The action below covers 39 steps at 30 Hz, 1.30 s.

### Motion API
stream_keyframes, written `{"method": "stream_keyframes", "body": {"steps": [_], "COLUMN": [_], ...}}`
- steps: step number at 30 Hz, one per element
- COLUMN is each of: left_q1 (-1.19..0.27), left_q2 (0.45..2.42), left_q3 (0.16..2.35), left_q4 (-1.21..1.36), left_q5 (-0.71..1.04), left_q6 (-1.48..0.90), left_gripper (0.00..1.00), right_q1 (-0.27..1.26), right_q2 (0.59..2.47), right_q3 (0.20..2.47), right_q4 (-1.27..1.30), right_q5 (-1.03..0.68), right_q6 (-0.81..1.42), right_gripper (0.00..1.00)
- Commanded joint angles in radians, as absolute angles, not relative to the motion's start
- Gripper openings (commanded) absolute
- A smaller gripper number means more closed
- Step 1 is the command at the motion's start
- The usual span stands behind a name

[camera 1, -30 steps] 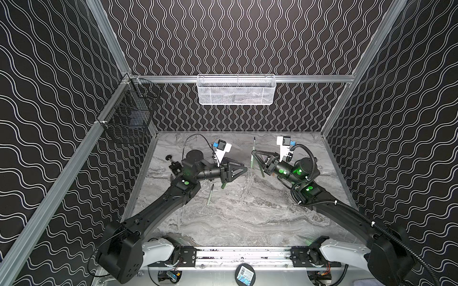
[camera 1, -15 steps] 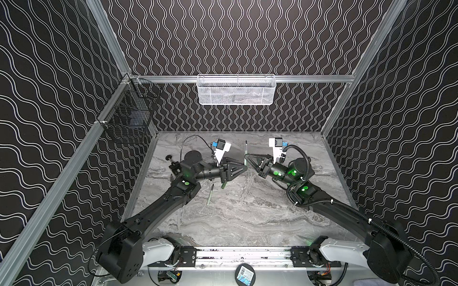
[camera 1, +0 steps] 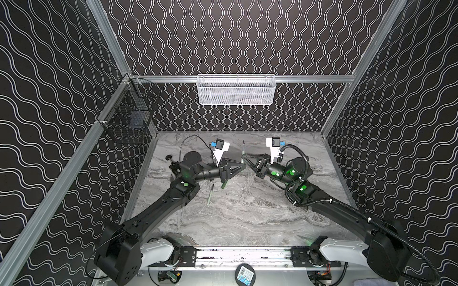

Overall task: Insert the pens into the pen caps
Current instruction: 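Close the left gripper on the upright pen held by the right gripper, then release the pen with the right gripper and lower it toward the green cap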

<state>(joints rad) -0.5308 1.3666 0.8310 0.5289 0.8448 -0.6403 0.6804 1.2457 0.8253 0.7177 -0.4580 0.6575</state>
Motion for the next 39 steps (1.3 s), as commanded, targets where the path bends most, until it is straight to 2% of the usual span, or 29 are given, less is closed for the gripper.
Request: {"method": "stream_keyframes", "body": {"steps": [1,5,6,8,10,12,16,18,21,25,28,33,39], "left_q1": [-0.533,-0.531,-0.534,-0.532,-0.532,-0.527,-0.517,-0.508,-0.502,-0.500,-0.501,-0.501,-0.501], "left_q2": [1.358,1.339,1.333,1.320,1.297,1.261,1.186,1.148,1.098,1.040,1.013,1.015,1.034], "left_q3": [0.828,0.821,0.824,0.833,0.853,0.869,0.890,0.889,0.875,0.853,0.847,0.857,0.870], "left_q4": [0.582,0.570,0.553,0.494,0.399,0.284,0.139,0.113,0.095,0.087,0.086,0.081,0.070], "left_q5": [0.845,0.824,0.813,0.781,0.729,0.619,0.416,0.345,0.225,0.110,0.106,0.119,0.152], "left_q6": [-0.616,-0.594,-0.579,-0.545,-0.481,-0.404,-0.317,-0.303,-0.311,-0.318,-0.317,-0.312,-0.307], "left_gripper": [0.00,0.00,0.00,0.00,0.00,0.00,0.00,0.00,0.00,0.00,0.00,0.00,0.00], "right_q1": [0.687,0.687,0.687,0.687,0.688,0.687,0.680,0.662,0.657,0.662,0.681,0.741,0.779], "right_q2": [1.247,1.243,1.240,1.226,1.192,1.144,1.112,1.203,1.412,1.648,1.827,2.092,2.222], "right_q3": [0.837,0.845,0.850,0.857,0.866,0.877,0.915,0.981,1.100,1.168,1.292,1.543,1.665], "right_q4": [0.723,0.709,0.697,0.670,0.606,0.492,0.198,0.024,-0.165,-0.197,-0.271,-0.434,-0.473], "right_q5": [-0.472,-0.484,-0.488,-0.473,-0.425,-0.313,0.042,0.111,0.114,0.075,0.063,0.119,0.182], "right_q6": [0.685,0.680,0.675,0.663,0.631,0.590,0.565,0.531,0.492,0.495,0.480,0.412,0.379], "right_gripper": [0.01,0.06,0.11,0.32,0.41,0.47,0.52,0.55,0.57,0.56,0.54,0.60,0.65]}}
